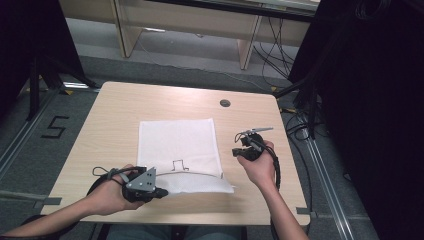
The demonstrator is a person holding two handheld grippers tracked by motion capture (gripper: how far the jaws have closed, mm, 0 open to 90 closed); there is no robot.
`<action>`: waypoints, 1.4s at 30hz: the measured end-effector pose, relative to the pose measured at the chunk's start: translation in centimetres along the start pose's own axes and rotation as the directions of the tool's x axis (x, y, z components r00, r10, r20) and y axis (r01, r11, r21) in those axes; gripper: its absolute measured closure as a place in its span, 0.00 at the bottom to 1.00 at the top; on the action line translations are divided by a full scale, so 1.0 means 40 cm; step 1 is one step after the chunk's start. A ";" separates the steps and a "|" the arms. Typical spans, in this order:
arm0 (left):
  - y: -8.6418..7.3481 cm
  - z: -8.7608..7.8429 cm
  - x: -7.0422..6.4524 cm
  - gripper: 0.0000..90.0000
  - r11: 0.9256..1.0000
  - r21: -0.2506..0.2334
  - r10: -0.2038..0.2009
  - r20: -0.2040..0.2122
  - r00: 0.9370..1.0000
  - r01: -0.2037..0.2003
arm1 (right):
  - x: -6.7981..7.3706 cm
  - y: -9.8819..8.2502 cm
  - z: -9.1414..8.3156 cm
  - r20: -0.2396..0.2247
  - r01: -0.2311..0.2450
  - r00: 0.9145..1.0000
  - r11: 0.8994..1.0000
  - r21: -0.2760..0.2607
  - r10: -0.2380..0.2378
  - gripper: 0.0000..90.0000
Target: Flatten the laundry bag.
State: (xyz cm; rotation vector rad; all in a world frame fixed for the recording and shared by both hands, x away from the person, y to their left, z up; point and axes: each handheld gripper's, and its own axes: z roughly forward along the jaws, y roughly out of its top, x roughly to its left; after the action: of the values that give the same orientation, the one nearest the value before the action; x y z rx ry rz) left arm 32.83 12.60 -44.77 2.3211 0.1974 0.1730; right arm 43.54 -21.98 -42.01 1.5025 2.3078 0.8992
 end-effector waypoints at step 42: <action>-0.103 0.085 0.201 0.92 0.950 0.225 -0.183 -0.155 0.971 0.215 | 0.096 -0.069 0.156 -0.111 0.116 0.990 0.957 0.266 -0.089 1.00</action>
State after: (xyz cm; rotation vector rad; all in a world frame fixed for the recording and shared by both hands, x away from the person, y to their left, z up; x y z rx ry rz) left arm 40.97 14.59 -49.59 2.5118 0.5450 0.2109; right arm 42.99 -17.09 -48.10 1.4494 2.6444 0.6628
